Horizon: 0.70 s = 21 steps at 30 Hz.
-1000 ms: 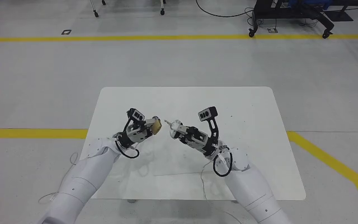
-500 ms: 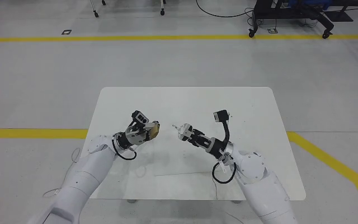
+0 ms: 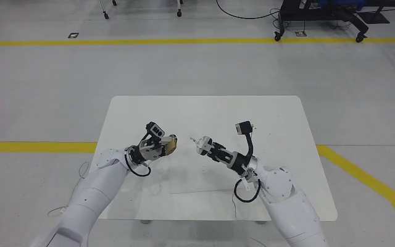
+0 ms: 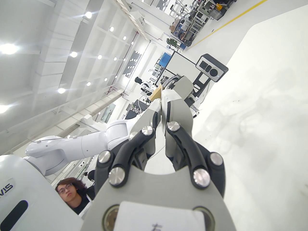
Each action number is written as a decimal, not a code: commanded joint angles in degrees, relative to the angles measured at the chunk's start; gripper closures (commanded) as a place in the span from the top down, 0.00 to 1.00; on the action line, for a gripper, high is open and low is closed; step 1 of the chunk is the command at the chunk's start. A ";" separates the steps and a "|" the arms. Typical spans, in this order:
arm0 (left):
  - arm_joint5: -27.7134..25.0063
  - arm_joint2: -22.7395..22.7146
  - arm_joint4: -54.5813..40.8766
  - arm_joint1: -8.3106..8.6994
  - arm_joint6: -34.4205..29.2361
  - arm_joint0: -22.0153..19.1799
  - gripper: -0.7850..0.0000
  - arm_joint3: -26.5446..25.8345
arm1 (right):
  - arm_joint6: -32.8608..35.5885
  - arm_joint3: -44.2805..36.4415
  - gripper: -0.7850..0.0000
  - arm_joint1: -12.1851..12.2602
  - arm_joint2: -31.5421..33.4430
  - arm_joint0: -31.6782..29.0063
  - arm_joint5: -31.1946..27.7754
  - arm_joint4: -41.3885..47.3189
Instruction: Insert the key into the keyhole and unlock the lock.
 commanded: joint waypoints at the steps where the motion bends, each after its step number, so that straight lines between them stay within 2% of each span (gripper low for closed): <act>1: -3.21 -0.31 4.63 0.42 3.60 0.69 0.00 -1.81 | -0.75 -0.09 0.00 0.05 0.13 -0.32 0.83 -0.93; 4: -4.66 -1.19 8.34 1.00 7.40 1.70 0.00 -3.66 | -2.00 -1.92 0.00 0.08 0.16 -2.22 1.72 0.46; 8: -3.65 -2.23 10.83 1.45 10.64 2.81 0.00 -5.77 | 0.63 -0.87 0.00 -0.02 -0.98 -3.05 5.36 5.95; 12: -5.45 -2.70 16.10 1.79 15.69 3.24 0.00 -6.63 | 2.00 0.15 0.00 -0.21 -2.49 -3.48 4.93 8.26; 16: -7.86 -3.69 21.21 2.22 21.85 3.67 0.00 -7.59 | -0.82 0.19 0.00 -0.41 -3.97 -4.01 5.01 5.29; 21: -6.00 -4.89 23.79 2.48 28.36 4.78 0.00 -8.75 | -8.12 0.09 0.00 -0.82 -5.83 -3.84 7.48 -2.35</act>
